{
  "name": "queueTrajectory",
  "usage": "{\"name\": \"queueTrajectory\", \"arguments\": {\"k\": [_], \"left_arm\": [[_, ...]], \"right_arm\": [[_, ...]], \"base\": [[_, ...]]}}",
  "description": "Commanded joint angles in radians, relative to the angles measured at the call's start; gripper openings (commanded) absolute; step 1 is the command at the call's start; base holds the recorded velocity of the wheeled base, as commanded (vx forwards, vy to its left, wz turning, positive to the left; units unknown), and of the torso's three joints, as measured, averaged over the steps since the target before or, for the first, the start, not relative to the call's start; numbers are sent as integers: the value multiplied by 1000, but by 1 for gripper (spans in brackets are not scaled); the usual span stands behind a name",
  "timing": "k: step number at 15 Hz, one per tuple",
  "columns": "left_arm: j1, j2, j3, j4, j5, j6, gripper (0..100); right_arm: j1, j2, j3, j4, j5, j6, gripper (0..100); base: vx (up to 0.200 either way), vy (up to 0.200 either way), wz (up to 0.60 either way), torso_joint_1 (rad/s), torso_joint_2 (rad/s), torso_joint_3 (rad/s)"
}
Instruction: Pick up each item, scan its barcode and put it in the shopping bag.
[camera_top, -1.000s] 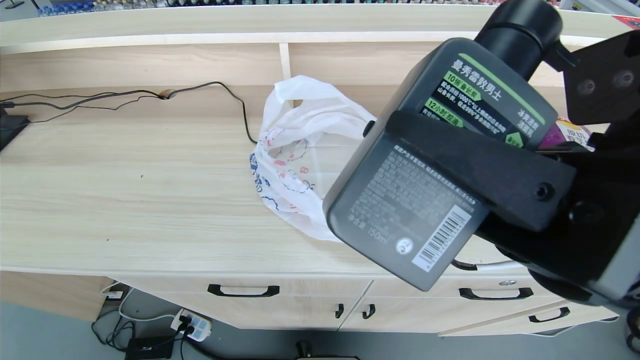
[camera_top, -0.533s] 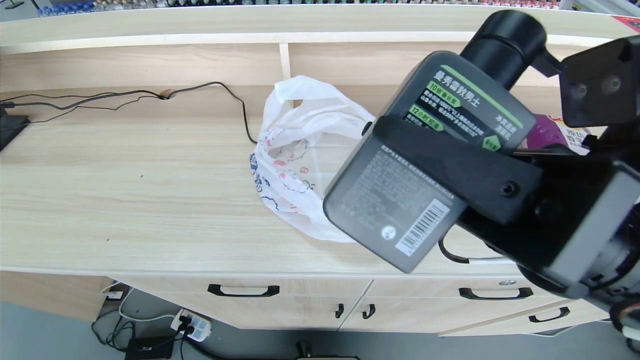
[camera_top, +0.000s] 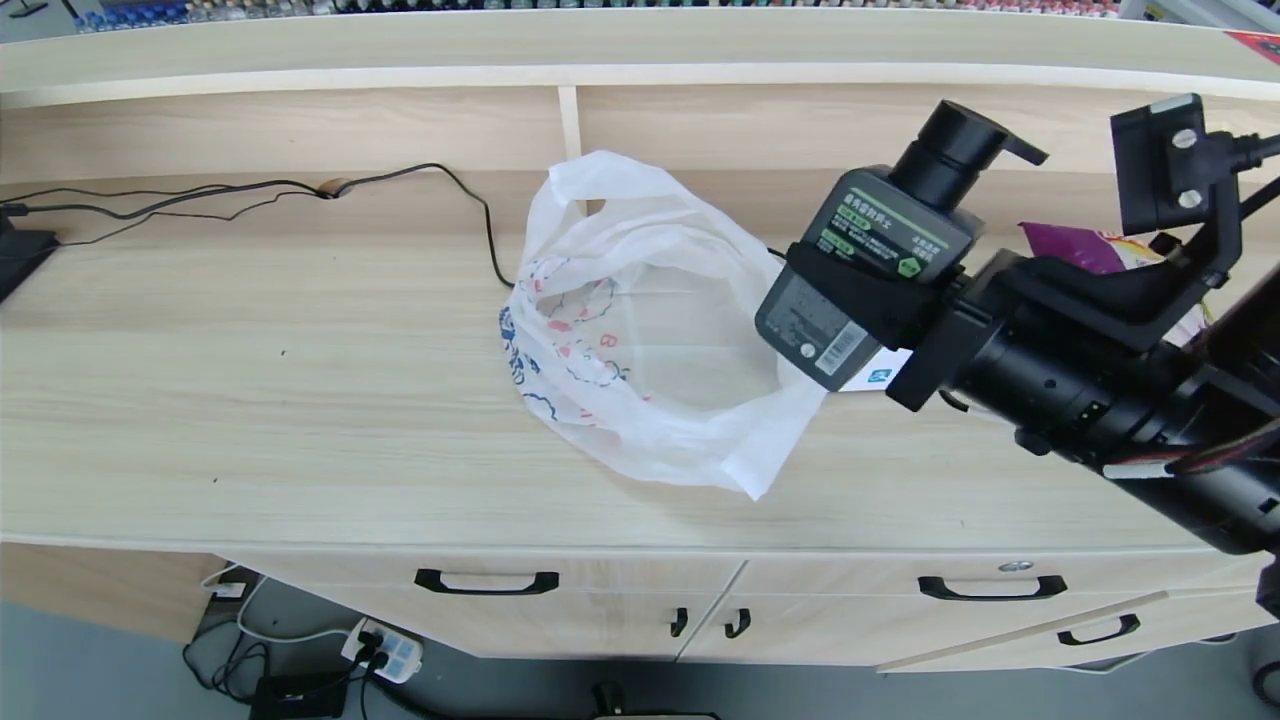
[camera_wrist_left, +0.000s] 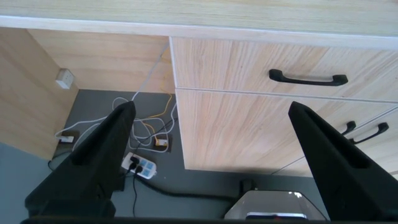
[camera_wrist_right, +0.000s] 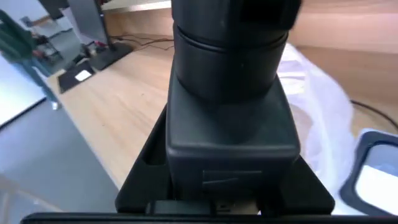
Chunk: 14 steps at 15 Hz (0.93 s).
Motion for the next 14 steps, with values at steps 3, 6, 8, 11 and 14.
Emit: {"name": "queueTrajectory", "arguments": {"k": [3,6,8,11,14], "left_arm": [[0,0,0,3,0,-1,100],[0,0,0,3,0,-4,100],[0,0,0,3,0,-4,100],[0,0,0,-2,0,-6,100],[0,0,0,-2,0,-3,100]], "right_arm": [[-56,7,-15,3,-147,-207,0],[-65,50,-25,-6,-154,-363,0],[-108,117,-68,-69,-105,-484,0],[-209,177,-84,-161,37,-613,0],[-307,180,-81,-164,174,-719,0]], "base": [[0,0,0,0,0,0],[0,0,0,0,0,0],[0,0,0,0,0,0],[0,0,0,0,0,0],[0,0,0,0,0,0]]}}
